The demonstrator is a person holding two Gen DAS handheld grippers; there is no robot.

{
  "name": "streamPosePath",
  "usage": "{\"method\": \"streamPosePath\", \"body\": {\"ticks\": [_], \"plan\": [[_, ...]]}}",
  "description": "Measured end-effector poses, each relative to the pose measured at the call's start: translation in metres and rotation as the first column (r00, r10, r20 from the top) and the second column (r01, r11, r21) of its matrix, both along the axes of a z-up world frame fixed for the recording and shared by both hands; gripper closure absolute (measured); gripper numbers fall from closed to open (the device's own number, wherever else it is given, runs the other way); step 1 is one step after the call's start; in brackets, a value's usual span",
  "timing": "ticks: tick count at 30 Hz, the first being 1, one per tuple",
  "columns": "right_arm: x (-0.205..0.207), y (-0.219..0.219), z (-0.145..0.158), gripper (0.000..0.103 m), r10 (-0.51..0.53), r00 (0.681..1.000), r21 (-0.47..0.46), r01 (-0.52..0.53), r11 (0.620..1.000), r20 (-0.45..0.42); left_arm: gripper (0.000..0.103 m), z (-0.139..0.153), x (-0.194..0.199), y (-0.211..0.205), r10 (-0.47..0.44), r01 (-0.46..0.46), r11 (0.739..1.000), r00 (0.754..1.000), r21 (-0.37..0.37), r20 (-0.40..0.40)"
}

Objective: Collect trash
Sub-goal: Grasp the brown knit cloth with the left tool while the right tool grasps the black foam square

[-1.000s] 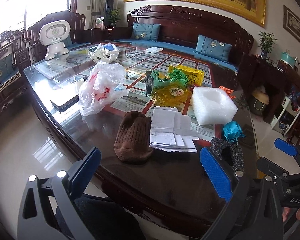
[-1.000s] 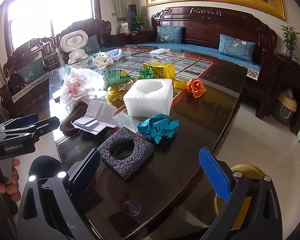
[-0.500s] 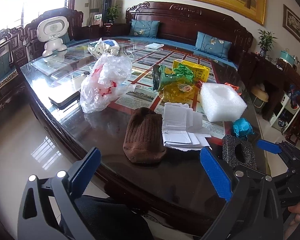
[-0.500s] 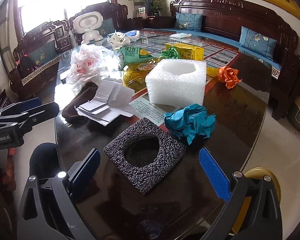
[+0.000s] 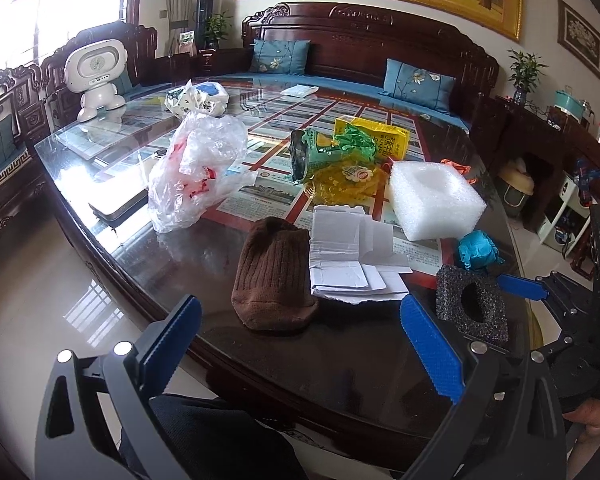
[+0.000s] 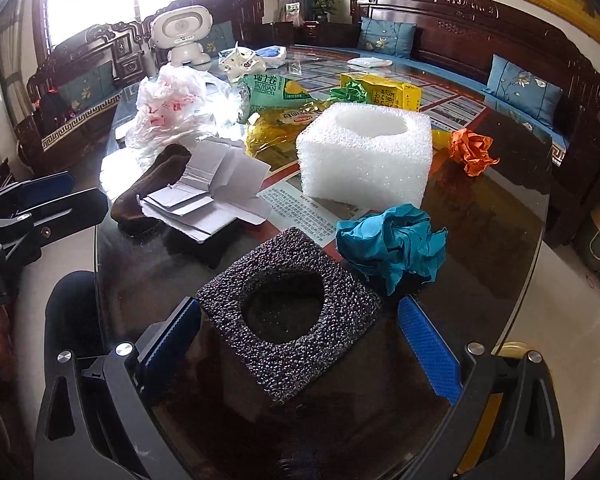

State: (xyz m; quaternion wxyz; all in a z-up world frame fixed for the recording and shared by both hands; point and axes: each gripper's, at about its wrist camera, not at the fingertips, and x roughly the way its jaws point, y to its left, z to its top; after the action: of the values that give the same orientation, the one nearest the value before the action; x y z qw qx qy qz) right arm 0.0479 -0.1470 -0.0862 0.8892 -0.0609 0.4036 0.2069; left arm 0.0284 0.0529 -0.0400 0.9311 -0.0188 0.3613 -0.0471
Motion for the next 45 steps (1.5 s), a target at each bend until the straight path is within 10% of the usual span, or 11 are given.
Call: {"method": "streamPosePath", "body": {"ticks": [8, 18, 35, 45], "plan": [[-0.007, -0.017, 0.006, 0.027, -0.005, 1.0, 0.061, 0.006, 0.998, -0.002, 0.004, -0.002, -0.002, -0.008, -0.016, 0.016, 1.0, 1.0, 0.008, -0.003], [-0.021, -0.056, 0.034, 0.027, -0.071, 0.995, 0.103, 0.064, 0.993, 0.071, 0.004, -0.006, 0.025, -0.034, -0.083, 0.081, 0.995, 0.996, -0.052, -0.022], [-0.014, -0.056, 0.031, 0.026, -0.032, 0.999, 0.165, 0.025, 0.986, 0.044, 0.007, -0.032, 0.064, 0.006, 0.057, -0.065, 0.997, 0.988, -0.051, -0.14], [-0.015, -0.057, 0.033, 0.026, -0.047, 0.998, 0.165, 0.039, 0.985, 0.048, 0.085, -0.029, 0.07, 0.014, -0.019, 0.002, 0.992, 0.99, -0.125, -0.139]]}}
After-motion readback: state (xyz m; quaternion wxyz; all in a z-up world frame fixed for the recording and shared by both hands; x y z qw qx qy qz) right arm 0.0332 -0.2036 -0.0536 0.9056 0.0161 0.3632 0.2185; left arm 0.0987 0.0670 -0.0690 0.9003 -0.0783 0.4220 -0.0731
